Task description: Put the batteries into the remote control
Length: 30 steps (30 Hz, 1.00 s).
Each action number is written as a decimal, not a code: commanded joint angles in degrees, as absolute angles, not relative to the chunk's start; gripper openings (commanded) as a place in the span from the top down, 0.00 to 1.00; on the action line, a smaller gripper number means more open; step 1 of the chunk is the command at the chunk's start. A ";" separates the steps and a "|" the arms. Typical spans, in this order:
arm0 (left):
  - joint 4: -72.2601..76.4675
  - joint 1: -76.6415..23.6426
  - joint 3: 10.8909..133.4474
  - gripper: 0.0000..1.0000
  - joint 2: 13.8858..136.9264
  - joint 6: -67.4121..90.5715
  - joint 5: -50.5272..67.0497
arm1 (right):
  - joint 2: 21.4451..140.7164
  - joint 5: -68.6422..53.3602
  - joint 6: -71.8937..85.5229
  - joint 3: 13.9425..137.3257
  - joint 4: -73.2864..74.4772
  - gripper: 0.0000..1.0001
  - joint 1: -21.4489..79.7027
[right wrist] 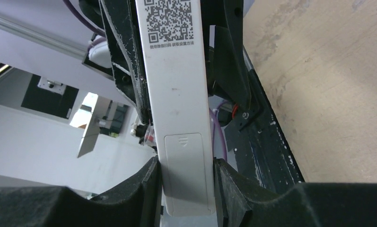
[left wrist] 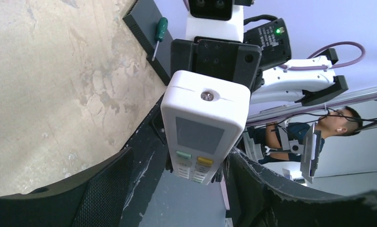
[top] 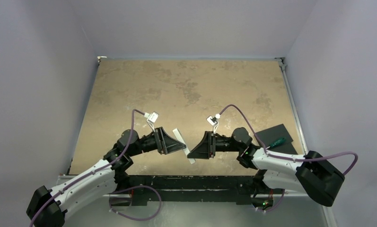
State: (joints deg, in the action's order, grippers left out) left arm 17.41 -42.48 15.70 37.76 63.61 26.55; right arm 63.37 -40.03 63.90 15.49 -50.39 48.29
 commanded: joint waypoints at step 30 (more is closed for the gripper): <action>30.12 -42.23 15.10 0.48 37.43 68.52 25.77 | 67.50 -37.18 69.76 12.31 -67.16 1.00 48.08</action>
State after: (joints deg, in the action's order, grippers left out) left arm 26.20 -42.48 14.31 37.08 68.36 26.17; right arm 67.07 -38.24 69.17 12.60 -62.35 48.29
